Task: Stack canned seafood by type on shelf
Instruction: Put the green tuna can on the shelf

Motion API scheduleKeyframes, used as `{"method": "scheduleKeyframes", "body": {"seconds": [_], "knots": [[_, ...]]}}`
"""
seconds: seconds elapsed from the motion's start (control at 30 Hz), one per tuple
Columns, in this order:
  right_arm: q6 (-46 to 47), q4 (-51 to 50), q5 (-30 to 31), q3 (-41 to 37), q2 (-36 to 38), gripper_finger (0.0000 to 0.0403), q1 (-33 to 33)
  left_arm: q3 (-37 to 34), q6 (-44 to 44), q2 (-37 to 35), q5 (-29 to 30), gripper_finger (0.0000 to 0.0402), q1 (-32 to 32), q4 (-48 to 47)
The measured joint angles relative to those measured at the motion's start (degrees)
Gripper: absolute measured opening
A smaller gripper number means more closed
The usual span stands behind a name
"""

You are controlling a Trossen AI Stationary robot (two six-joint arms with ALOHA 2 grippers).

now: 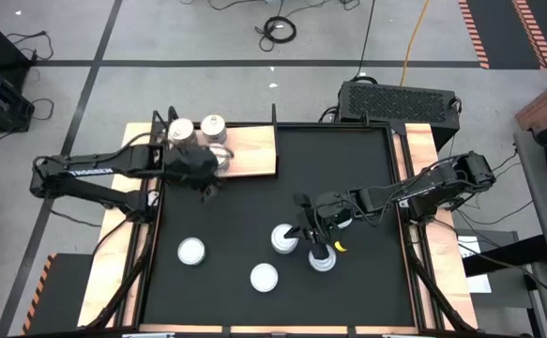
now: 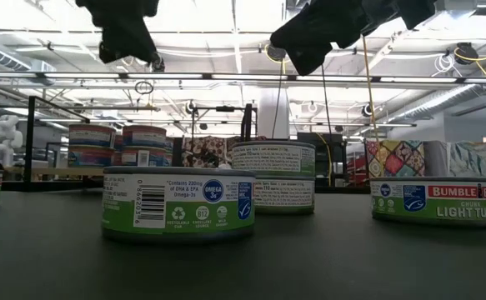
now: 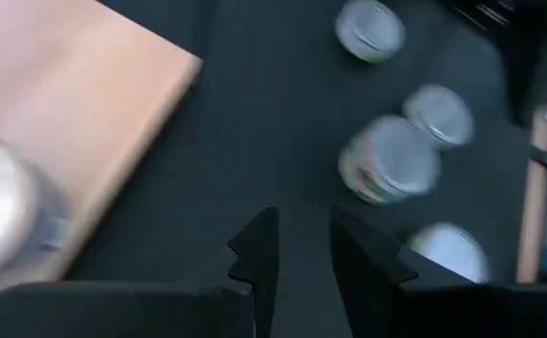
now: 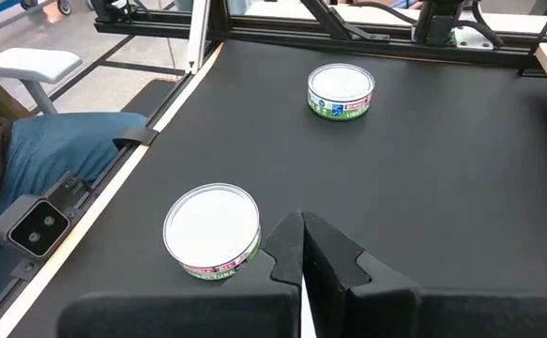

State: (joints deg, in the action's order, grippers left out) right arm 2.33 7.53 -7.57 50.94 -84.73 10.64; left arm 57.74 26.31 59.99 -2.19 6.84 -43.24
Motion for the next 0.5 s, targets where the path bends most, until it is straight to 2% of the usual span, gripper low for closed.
{"method": "scheduleKeyframes", "body": {"seconds": [0.23, 0.4, 0.5], "knots": [[1.38, 1.31, 0.0, 0.0, 0.0, 0.0, 0.03, 0.0, 6.31, 0.0, 0.08, 0.0098, -12.97, -0.02], [1.55, 1.31, 0.0, 0.0, 0.0, 0.0, 0.49, 0.0, 6.47, 0.0, 0.08, 0.0098, -19.82, -0.42], [2.02, 1.29, 0.0, 0.0, 0.0, 0.0, 1.05, 0.0, 9.49, 0.0, 0.08, 0.0098, -23.55, -1.57]]}}
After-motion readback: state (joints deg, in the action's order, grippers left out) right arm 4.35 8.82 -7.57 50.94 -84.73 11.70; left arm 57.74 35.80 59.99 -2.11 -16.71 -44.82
